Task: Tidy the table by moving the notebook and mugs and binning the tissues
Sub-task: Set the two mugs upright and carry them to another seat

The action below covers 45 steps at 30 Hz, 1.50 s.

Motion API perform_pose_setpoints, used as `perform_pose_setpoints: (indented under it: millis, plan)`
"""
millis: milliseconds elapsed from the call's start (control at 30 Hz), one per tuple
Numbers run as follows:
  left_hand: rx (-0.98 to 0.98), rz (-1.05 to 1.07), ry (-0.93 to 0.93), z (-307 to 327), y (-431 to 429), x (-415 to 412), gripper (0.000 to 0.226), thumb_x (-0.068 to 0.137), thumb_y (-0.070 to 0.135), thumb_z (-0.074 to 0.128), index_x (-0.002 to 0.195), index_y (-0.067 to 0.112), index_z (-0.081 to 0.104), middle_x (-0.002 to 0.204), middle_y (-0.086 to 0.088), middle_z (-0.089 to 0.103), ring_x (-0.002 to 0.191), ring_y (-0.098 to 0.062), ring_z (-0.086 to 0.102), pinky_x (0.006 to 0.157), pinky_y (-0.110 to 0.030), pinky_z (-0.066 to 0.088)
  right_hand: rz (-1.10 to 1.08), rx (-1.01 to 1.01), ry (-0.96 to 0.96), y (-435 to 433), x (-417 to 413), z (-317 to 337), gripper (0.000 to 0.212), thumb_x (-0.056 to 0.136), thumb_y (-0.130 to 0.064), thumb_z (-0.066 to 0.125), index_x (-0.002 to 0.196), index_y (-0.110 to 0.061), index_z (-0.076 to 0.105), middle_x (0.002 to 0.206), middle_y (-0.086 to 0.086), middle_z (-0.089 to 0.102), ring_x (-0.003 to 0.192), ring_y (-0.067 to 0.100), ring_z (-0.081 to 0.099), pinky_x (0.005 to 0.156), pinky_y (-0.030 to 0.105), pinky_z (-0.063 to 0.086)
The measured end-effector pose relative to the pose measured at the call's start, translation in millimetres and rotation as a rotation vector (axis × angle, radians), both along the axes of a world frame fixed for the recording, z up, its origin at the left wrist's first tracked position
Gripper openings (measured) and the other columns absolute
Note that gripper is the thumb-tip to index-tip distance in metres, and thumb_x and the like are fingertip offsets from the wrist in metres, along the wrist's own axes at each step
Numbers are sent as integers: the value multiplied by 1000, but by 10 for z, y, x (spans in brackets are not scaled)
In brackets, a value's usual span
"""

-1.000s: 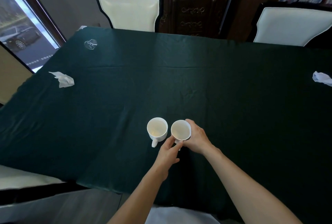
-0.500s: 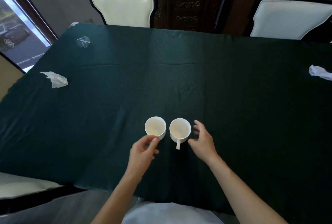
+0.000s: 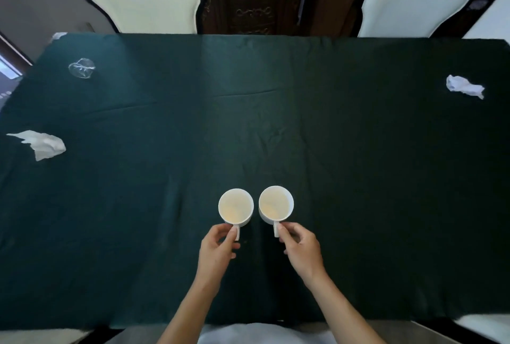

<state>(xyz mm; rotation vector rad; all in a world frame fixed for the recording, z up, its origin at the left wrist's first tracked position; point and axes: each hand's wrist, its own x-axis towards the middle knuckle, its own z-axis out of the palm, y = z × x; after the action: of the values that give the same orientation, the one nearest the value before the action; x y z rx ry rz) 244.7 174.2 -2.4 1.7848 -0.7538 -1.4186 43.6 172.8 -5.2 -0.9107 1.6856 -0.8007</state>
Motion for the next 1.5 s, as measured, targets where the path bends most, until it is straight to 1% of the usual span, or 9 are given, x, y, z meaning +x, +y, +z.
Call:
perform_pose_setpoints:
  millis: [133, 267, 433, 533, 667, 800, 1067, 1267, 1500]
  plan:
    - [36, -67, 54, -59, -17, 13, 15, 98, 35, 69, 103, 23, 77, 93, -1, 80, 75, -12, 74, 65, -27, 59, -49, 20, -5, 18, 125, -36, 16, 94, -46, 68, 96, -36, 80, 92, -17, 79, 88, 1, 73, 79, 34, 60]
    - [32, -135, 53, -110, -20, 0, 19, 100, 36, 64, 99, 26, 80, 94, 8, 81, 79, -11, 76, 67, -27, 61, -91, 32, 3, 21, 248, -98, 15, 97, -43, 66, 92, -38, 80, 87, 1, 77, 80, 15, 71, 69, 38, 59]
    - [-19, -198, 19, -71, -81, -82, 25, 104, 29, 59, 95, 19, 80, 93, 6, 82, 82, -17, 77, 71, -30, 62, -137, 52, -96, -30, 383, -70, 22, 102, -25, 63, 92, -24, 82, 95, -4, 82, 94, 16, 76, 71, 28, 60]
    - [-76, -193, 5, 36, -146, -59, 31, 105, 28, 59, 84, 15, 79, 84, 0, 81, 77, -19, 77, 70, -30, 63, -143, 39, -90, -57, 429, 10, 27, 101, -23, 64, 82, -15, 81, 87, 5, 80, 87, 21, 76, 77, 33, 63]
    - [-72, -144, -26, 240, -125, 30, 37, 103, 24, 56, 72, 12, 73, 70, 0, 75, 65, -22, 72, 61, -31, 59, -187, -1, -40, 5, 459, 181, 39, 100, -29, 62, 66, -14, 74, 69, 1, 75, 68, 15, 70, 67, 34, 62]
    - [-82, -91, -79, 448, 265, 126, 35, 98, 20, 55, 67, 11, 69, 60, 1, 70, 62, -16, 68, 56, -24, 53, -193, -48, -22, 343, 438, 371, 41, 100, -29, 61, 64, -14, 72, 65, 0, 73, 67, 16, 68, 64, 31, 59]
    - [-267, 118, -84, 1196, 1428, 332, 39, 100, 23, 56, 64, 18, 69, 59, 0, 68, 58, -20, 62, 58, -32, 50, -68, -231, -32, 1378, 475, 1129, 42, 99, -37, 62, 64, -15, 72, 67, 0, 74, 56, 2, 61, 56, 22, 52]
    - [-431, 197, -92, 1898, 2232, 615, 45, 103, 26, 54, 61, 24, 69, 65, 4, 69, 52, -12, 61, 50, -19, 48, 25, -357, -129, 1989, 773, 1803, 43, 100, -41, 61, 66, -16, 72, 70, -1, 74, 56, 1, 60, 54, 17, 50]
    - [-556, 318, -145, 2515, 2937, 1248, 41, 107, 22, 51, 71, 13, 67, 63, 5, 68, 47, -7, 55, 47, -14, 44, 133, -527, -165, 2438, 1194, 2309, 43, 95, -47, 59, 65, -18, 71, 68, -3, 73, 56, 1, 60, 55, 16, 51]
